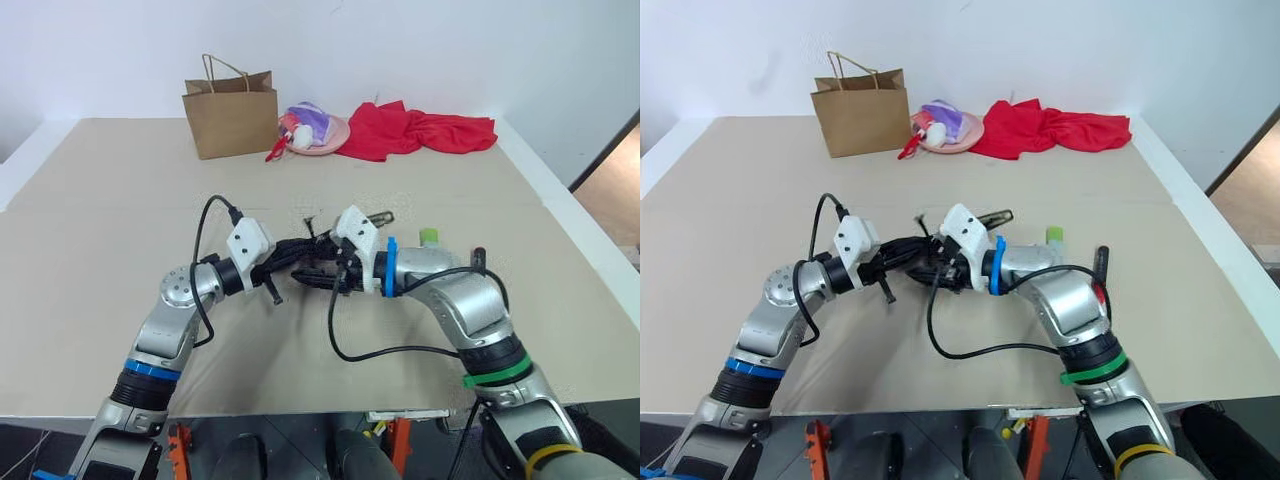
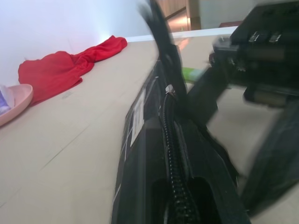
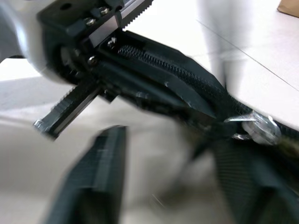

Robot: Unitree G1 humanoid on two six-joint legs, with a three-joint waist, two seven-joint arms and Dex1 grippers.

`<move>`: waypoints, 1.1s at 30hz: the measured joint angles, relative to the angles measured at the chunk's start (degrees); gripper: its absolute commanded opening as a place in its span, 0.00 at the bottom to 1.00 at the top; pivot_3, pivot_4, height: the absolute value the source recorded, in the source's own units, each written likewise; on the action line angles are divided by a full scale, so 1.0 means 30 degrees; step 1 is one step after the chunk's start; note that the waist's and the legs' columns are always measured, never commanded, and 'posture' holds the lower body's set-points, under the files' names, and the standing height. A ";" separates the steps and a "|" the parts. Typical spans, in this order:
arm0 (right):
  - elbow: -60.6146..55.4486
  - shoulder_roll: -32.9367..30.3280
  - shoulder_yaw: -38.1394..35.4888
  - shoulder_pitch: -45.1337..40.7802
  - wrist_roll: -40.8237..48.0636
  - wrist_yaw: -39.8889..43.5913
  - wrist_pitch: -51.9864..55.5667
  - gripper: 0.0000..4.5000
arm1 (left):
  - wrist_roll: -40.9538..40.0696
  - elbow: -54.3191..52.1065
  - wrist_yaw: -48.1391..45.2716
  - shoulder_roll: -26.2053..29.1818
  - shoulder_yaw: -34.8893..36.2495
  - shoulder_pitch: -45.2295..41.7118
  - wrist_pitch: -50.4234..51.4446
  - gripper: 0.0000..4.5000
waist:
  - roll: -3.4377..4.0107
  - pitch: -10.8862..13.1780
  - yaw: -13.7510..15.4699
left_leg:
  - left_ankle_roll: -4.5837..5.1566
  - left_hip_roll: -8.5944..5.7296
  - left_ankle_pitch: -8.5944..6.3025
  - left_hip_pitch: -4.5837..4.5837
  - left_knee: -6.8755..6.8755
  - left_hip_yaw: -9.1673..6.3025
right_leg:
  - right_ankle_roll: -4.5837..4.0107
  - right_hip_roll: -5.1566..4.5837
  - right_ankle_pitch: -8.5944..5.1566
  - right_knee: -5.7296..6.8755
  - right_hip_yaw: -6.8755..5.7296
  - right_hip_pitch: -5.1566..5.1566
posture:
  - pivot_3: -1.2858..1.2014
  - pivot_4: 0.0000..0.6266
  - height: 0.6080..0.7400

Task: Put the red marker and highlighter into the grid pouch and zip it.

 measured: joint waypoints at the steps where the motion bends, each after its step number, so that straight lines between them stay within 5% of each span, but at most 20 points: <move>1: -0.0309 -0.0133 -0.0184 0.0098 0.0298 0.0072 0.0243 0.85 | 0.0000 0.0000 0.0000 0.0000 -0.0002 0.0005 0.0034 0.00 | -0.0001 0.0000 -0.0002 | -0.0006 0.0001 -0.0004 -0.0002 0.0000 -0.0003 | 0.0000 0.0003 0.0000 -0.0006 0.0000 0.0000 | 0.52 0.24 1.00; 12: -0.3750 -0.4715 -0.5655 0.3920 0.2935 0.0160 0.1295 0.85 | -0.0019 -0.0053 -0.0093 -0.0372 -0.0127 0.0094 0.0166 0.00 | -0.0013 0.0010 0.0014 | -0.0009 -0.0007 -0.0005 -0.0012 0.0008 -0.0046 | 0.0027 0.0006 -0.0022 -0.0017 -0.0036 0.0015 | 0.52 0.24 1.00; 17: -0.3317 -0.7475 -0.9355 0.6268 0.1629 -0.1620 0.1732 0.85 | -0.0301 -0.0115 -0.0508 -0.0338 -0.0040 0.0372 0.0148 0.00 | -0.0021 0.0013 0.0015 | -0.0009 -0.0006 -0.0005 0.0005 0.0008 -0.0031 | 0.0032 0.0007 -0.0024 -0.0028 -0.0024 0.0026 | 0.52 0.24 1.00; 33: -0.3037 -0.5083 -0.9694 0.7230 -0.0328 -0.9369 0.7943 0.85 | -0.0759 0.0089 -0.1276 -0.0607 -0.0025 0.0367 -0.0530 0.00 | -0.0016 0.0017 -0.0008 | -0.0012 -0.0013 -0.0004 0.0023 0.0005 0.0012 | 0.0049 0.0005 -0.0027 -0.0020 0.0026 0.0022 | 0.52 0.24 1.00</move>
